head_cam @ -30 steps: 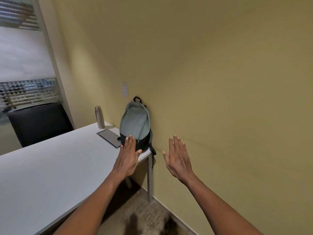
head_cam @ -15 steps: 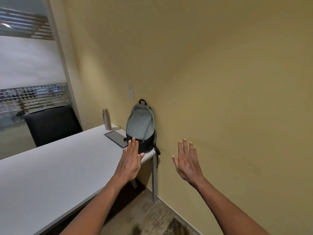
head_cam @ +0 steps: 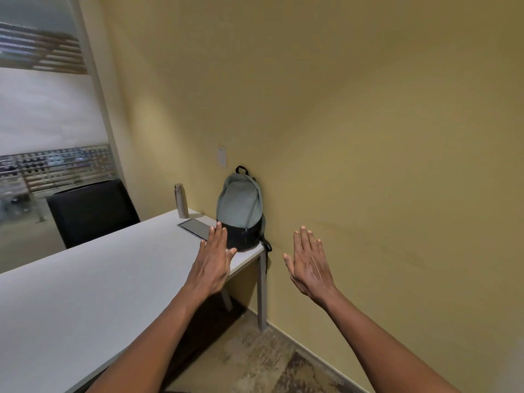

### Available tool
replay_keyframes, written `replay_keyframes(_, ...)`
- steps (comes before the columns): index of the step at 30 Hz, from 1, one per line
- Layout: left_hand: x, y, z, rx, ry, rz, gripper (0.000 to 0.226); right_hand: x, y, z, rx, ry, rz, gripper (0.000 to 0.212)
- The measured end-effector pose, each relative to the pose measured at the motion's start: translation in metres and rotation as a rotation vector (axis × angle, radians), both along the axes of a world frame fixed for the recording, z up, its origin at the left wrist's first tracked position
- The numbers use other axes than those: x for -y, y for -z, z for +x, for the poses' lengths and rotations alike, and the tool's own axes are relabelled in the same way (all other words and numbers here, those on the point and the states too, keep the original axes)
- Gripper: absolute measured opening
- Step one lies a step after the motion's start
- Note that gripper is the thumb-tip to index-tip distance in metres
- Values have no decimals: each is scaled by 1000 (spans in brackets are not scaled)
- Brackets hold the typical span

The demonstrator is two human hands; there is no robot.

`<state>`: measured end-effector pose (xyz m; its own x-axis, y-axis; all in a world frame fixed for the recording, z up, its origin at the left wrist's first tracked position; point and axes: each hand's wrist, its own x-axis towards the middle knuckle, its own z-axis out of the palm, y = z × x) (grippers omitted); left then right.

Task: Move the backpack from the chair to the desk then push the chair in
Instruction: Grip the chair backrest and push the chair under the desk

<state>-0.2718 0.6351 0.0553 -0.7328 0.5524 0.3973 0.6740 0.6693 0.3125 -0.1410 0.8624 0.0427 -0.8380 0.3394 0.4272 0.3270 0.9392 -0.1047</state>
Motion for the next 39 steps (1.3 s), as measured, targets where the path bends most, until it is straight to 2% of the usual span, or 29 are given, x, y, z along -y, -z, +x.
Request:
replay_keyframes(9,126,0,60,46,104,-16,62,124,3,67,-24,61,-13,70)
replay_keyframes(14,184,-1,79,80,95,-72,62,176,6,88,-12,69,-37,69)
replay_keyframes(30,260,-15,109,100,70,-71,61,232,2,108,-2,68,-108,69)
replay_keyframes(39,334,-4,113,101,105,-49,61,304,-7,136,0,91,-133,67)
